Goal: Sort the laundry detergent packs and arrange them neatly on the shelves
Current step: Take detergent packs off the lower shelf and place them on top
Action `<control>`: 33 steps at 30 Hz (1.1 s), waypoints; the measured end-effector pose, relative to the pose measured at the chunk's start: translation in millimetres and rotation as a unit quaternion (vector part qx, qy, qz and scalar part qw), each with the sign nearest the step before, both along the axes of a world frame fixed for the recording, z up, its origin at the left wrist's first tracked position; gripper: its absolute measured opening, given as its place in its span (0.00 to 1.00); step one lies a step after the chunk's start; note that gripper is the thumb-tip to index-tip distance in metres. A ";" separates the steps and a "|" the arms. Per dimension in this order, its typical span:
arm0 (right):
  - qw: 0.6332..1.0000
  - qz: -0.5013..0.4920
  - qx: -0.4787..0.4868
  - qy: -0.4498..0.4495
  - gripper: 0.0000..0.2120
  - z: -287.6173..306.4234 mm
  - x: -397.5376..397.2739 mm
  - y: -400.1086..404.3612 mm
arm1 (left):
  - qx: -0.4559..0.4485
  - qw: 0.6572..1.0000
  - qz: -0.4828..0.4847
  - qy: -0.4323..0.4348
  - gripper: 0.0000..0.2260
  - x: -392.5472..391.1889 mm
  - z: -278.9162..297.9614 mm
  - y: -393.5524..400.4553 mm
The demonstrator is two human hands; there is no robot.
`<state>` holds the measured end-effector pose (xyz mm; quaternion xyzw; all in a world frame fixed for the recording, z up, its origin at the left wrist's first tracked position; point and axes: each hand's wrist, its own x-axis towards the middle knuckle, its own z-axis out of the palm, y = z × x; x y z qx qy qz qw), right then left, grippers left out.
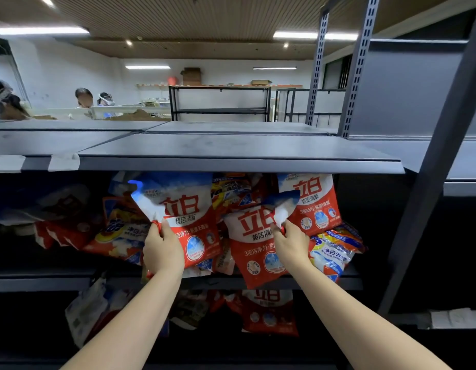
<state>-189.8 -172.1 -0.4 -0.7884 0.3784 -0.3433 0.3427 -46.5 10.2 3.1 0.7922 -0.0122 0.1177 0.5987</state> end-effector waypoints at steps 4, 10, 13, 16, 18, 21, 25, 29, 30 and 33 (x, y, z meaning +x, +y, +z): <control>0.998 -0.036 0.038 -0.040 0.16 -5.5 -17.2 2.8 | 0.022 1.000 0.008 0.014 0.20 -3.3 -1.8 1.2; 0.981 -0.122 0.081 -0.125 0.17 -5.8 -44.0 10.0 | 0.060 0.998 -0.029 -0.005 0.18 -15.2 0.8 -2.5; 0.967 -0.149 0.106 -0.175 0.14 -1.8 -61.0 16.4 | 0.052 0.997 -0.056 -0.012 0.17 -20.8 2.3 -2.9; 0.956 -0.180 0.101 -0.208 0.13 1.4 -82.1 22.8 | 0.052 0.994 -0.091 -0.018 0.17 -31.0 1.8 -4.8; 0.947 -0.221 0.082 -0.220 0.14 1.8 -98.7 28.0 | 0.051 0.991 -0.121 -0.022 0.19 -41.6 -0.4 -7.6; 0.927 -0.270 0.073 -0.249 0.12 5.2 -126.1 36.7 | 0.039 0.985 -0.165 -0.033 0.19 -62.2 -3.4 -17.0; 0.913 -0.319 0.050 -0.249 0.11 6.4 -173.4 42.3 | 0.018 0.973 -0.230 -0.028 0.19 -98.2 -6.9 -33.3; 0.889 -0.379 0.041 -0.254 0.13 8.2 -228.9 40.2 | -0.018 0.957 -0.290 -0.016 0.18 -137.9 -6.8 -54.6; 0.881 -0.395 0.038 -0.255 0.15 8.6 -243.0 38.7 | -0.022 0.952 -0.304 -0.015 0.18 -148.7 -5.6 -61.0; 0.858 -0.445 0.020 -0.258 0.14 8.8 -285.1 30.9 | -0.027 0.935 -0.354 -0.007 0.18 -183.2 -1.2 -82.4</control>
